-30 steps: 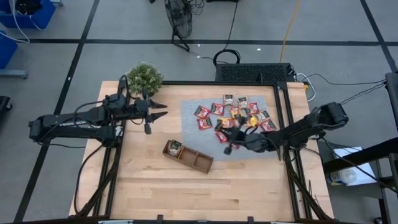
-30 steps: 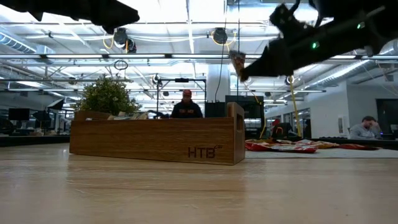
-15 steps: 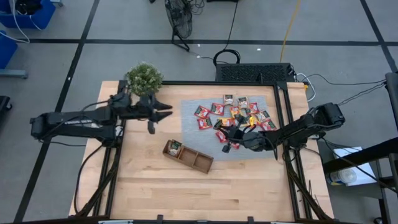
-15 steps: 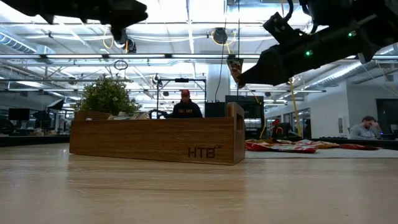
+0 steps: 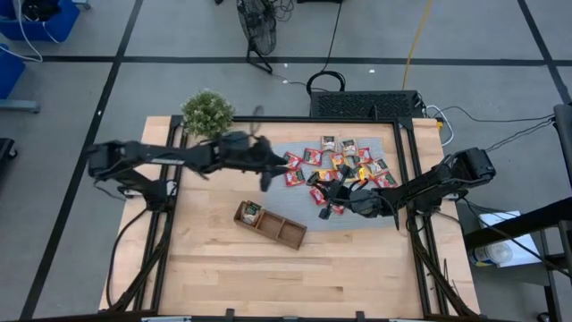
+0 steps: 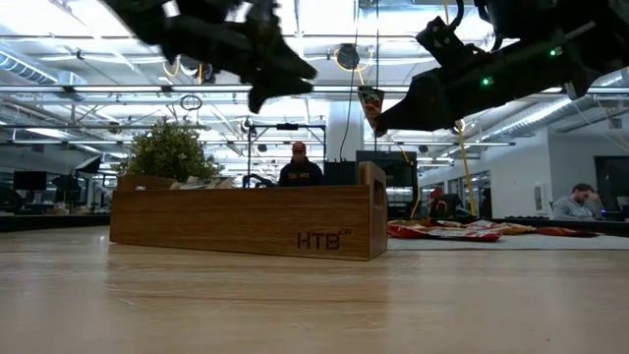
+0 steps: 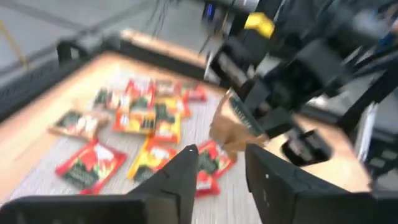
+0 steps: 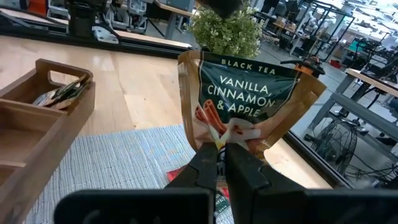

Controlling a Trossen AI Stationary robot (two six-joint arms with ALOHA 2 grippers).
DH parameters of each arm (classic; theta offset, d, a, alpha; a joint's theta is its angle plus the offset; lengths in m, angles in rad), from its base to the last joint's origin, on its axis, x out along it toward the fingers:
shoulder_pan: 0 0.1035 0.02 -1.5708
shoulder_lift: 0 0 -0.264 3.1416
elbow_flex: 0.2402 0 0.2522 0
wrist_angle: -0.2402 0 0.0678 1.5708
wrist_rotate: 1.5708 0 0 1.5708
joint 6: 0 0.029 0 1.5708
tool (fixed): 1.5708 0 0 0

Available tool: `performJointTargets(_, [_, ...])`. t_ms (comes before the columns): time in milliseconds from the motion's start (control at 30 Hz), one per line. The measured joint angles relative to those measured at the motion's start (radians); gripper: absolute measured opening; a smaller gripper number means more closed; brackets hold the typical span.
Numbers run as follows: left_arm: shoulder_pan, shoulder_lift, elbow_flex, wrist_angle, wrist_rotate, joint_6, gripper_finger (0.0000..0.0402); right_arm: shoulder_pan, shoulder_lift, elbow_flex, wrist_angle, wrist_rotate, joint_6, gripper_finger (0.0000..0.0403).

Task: Pick & Place Tea
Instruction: Put the brown tea bag into the left section of the wooden organizer

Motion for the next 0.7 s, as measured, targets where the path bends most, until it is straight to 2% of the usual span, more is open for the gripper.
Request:
performJointTargets(133, [-0.007,0.102,0.187,-0.206,-0.048,0.012,0.0179,0.0,0.0,0.0,0.0,0.0,0.011,0.0006])
performJointTargets(300, [-0.036,0.215,0.348,-0.338,-0.061,0.049,0.0203,0.0,0.0,0.0,-0.001,0.0,0.012,0.0006])
performJointTargets(500, [-0.078,0.31,0.427,-0.346,-0.102,0.101,0.0192,0.0,0.0,0.0,-0.013,0.003,0.015,0.0006])
performJointTargets(700, [-0.105,0.312,0.438,-0.343,-0.122,0.127,0.018,0.0,-0.001,0.0,-0.034,0.002,0.015,0.0006])
